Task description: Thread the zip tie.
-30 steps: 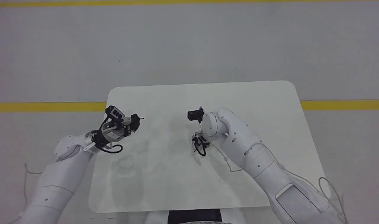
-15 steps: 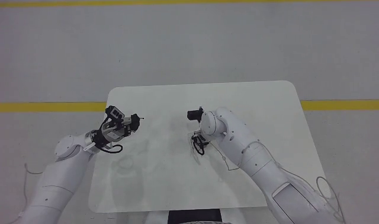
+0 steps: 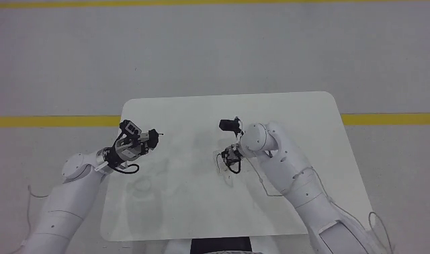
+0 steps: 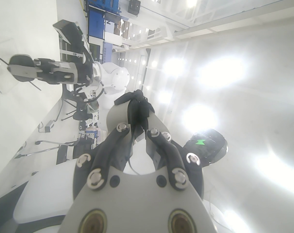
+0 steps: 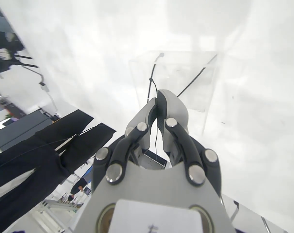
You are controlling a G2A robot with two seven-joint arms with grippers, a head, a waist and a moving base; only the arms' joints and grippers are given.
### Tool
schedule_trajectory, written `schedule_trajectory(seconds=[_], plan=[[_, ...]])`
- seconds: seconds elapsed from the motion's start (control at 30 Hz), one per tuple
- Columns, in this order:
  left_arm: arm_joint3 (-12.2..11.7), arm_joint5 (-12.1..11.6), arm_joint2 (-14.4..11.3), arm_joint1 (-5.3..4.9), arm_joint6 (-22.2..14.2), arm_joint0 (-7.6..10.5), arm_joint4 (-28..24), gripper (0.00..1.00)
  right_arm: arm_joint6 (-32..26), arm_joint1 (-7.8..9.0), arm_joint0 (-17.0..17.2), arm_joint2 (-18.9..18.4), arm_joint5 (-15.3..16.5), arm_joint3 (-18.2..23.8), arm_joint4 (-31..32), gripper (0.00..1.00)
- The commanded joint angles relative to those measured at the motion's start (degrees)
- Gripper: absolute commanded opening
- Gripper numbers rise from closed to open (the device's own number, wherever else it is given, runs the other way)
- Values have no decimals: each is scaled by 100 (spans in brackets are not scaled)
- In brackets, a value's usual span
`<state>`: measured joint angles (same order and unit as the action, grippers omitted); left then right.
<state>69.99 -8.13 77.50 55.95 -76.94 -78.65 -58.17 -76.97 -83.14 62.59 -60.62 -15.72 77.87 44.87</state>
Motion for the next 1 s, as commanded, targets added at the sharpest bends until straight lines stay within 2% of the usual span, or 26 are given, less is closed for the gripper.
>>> schedule_trajectory(seconds=[0.0,0.17,0.27,0.63,0.7,0.77,0.87,0.97], plan=[[0,0,0,0,0,0,0,0,224,58,258,-310,165,307,-296,0],[0,0,0,0,0,0,0,0,903,163,881,-868,684,1005,-1014,0],[0,0,0,0,0,0,0,0,1070,205,1097,-990,1144,1229,-1340,0],[0,0,0,0,0,0,0,0,1070,205,1097,-990,1144,1229,-1340,0],[0,0,0,0,0,0,0,0,1618,185,1170,-964,1220,1252,-1491,0],[48,-52,-29,4,195,-19,136,0,2450,129,1267,-976,1353,1377,-2115,0],[203,-340,-88,42,517,-148,99,0,3600,52,1508,-948,1672,1576,-2948,0],[265,-756,-173,85,763,-259,148,0,4400,-11,1700,-823,1868,1662,-3529,0]])
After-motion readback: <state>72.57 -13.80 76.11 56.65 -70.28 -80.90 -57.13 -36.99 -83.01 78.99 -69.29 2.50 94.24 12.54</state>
